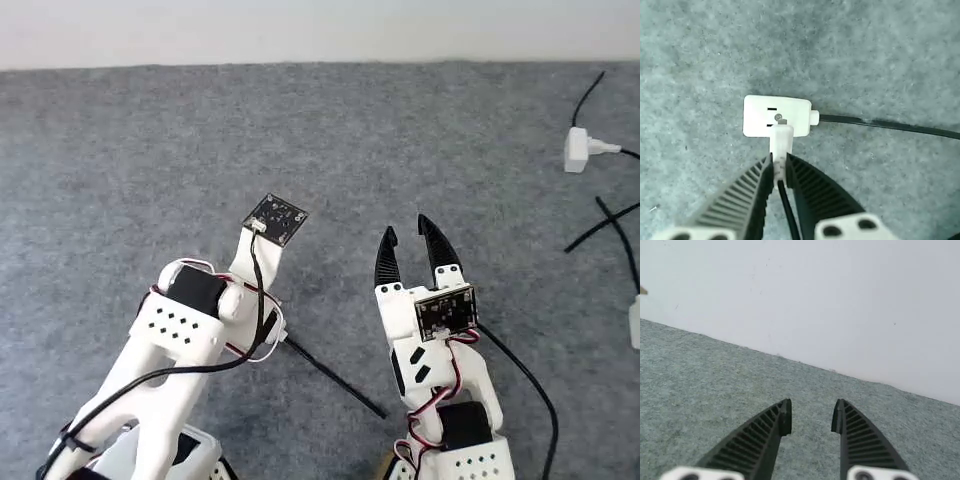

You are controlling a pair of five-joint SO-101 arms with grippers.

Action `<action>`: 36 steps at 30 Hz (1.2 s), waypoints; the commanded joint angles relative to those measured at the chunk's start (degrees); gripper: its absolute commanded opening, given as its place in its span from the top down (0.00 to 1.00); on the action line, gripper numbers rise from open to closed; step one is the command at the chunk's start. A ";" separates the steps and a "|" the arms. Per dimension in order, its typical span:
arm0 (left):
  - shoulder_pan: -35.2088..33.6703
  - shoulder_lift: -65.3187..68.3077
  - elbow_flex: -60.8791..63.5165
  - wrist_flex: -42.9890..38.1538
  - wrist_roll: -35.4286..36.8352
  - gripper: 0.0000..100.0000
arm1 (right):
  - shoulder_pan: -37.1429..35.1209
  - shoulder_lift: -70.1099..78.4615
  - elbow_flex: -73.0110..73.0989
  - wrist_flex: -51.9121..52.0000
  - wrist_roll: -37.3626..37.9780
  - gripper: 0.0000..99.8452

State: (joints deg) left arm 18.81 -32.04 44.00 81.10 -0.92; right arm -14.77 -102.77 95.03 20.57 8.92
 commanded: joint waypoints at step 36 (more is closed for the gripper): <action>-2.46 -0.70 0.92 -0.70 -4.04 0.99 | -0.22 -0.66 0.88 -1.45 1.05 0.84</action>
State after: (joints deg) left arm 15.91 -32.04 45.67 78.29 -4.70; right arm -14.77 -102.77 95.03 20.57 9.01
